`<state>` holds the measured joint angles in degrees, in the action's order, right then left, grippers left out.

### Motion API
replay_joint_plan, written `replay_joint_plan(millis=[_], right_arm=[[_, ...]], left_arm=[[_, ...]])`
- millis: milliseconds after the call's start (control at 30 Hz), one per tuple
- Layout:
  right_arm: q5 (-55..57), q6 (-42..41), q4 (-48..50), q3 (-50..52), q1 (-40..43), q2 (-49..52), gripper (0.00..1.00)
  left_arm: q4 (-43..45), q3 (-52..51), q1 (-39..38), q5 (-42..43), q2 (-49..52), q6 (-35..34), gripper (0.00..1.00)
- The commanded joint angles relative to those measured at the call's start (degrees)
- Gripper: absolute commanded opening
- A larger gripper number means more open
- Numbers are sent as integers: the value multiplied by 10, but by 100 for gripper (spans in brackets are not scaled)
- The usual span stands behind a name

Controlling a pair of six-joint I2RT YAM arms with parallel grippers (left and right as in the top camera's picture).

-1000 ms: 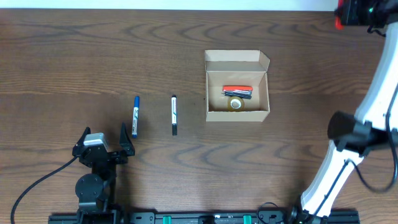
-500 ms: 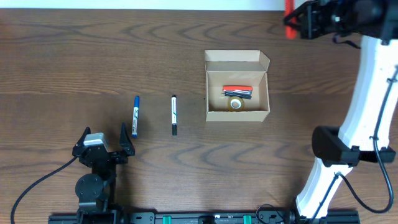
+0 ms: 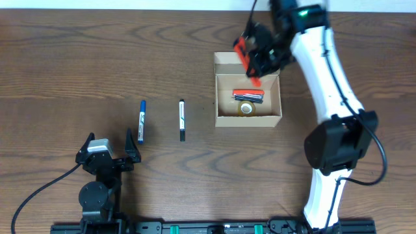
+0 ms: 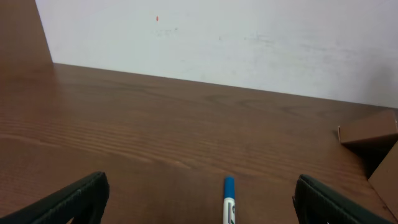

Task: Pack container
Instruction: 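Lift the box cutter and carry it over the box, then lower the box cutter into the box beside the stapler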

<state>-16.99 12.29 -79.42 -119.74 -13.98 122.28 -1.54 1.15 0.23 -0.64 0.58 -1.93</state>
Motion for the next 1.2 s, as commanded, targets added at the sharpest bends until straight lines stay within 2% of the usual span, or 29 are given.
replay_joint_plan(millis=[0,333,533,1167], right_arm=[[47,-16,18,50,-23,-4,1],[68,-20,40,132,-43,-4,1],[112,-3,37,134,-44,-4,1],[109,56,67,134,-43,-40,1]], left_arm=[[-28,-9,2,-8,-3,-6,95],[-28,-9,2,-8,-3,-6,95],[-28,-9,2,-8,-3,-6,95],[-28,-9,2,-8,-3,-6,95]])
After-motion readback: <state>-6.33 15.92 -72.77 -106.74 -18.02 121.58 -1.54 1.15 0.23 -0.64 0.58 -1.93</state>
